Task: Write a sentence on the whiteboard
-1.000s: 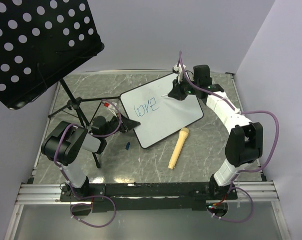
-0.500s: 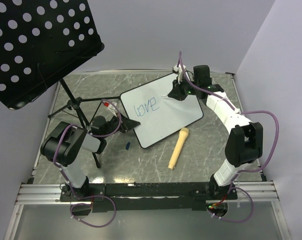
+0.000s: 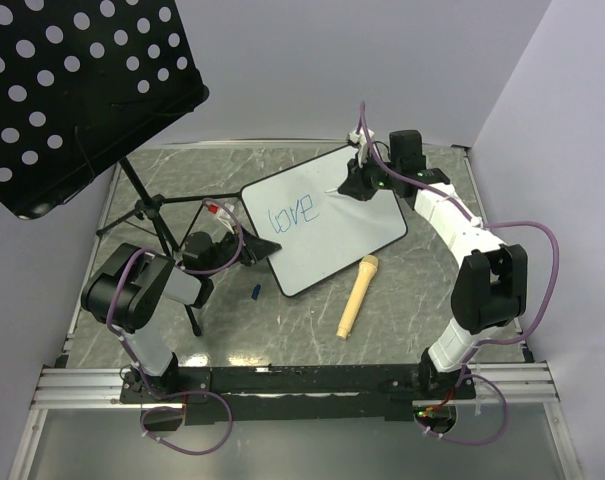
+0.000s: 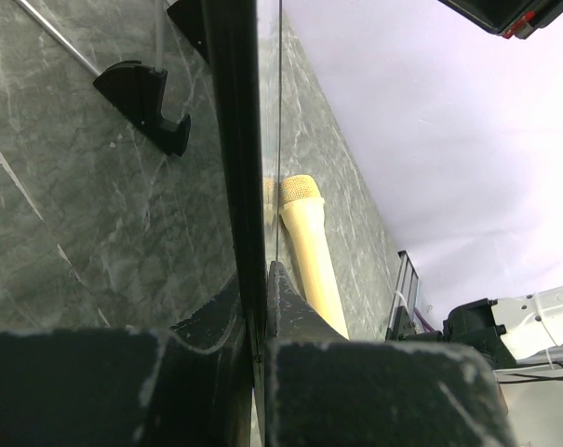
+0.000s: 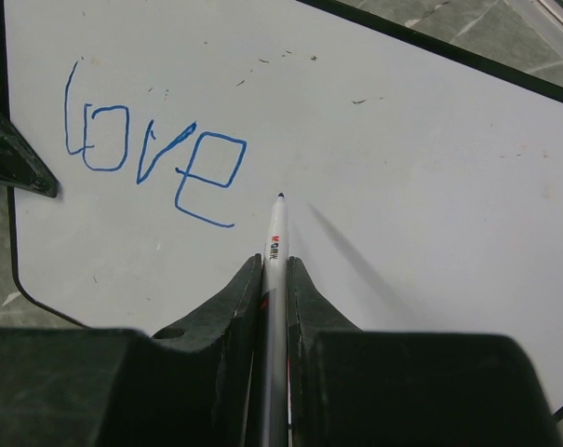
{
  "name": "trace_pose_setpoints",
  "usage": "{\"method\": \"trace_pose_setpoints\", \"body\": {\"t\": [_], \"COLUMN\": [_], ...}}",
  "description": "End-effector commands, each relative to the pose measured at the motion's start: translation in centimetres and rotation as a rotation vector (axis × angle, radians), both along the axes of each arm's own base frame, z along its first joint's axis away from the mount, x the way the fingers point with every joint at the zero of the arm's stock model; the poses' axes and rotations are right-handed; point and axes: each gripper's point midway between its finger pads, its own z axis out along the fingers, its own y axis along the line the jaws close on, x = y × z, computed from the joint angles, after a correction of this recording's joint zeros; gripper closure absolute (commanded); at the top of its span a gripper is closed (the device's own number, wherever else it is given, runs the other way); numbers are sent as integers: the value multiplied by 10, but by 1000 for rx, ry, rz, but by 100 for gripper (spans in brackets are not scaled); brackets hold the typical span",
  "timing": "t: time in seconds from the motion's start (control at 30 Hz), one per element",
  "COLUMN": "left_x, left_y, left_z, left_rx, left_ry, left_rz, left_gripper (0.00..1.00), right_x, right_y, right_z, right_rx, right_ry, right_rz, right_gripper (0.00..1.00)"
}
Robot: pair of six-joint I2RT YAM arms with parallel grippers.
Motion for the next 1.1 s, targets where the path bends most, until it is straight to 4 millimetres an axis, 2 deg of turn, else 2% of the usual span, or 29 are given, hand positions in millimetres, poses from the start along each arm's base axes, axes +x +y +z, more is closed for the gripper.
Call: {"method": "trace_pose_setpoints", "body": {"t": [0.0,0.63,1.07], "left_x": [-6,-6,-6], "left_y": [-6,-6,-8], "left_z": [52,52,53], "left_rx": [-46,-56,-67], "left_ry": [-257,-252,-245], "left_rz": [-54,-53,-62], "left_gripper": [99,99,99], "right_x": [1,5,27], "right_y": [-6,-9,-14], "right_z": [30,26,8], "right_rx": [26,35,2], "right_ry": [-104,-107,-86], "right_rz": [2,8,-53], "right_gripper": [100,100,100]}}
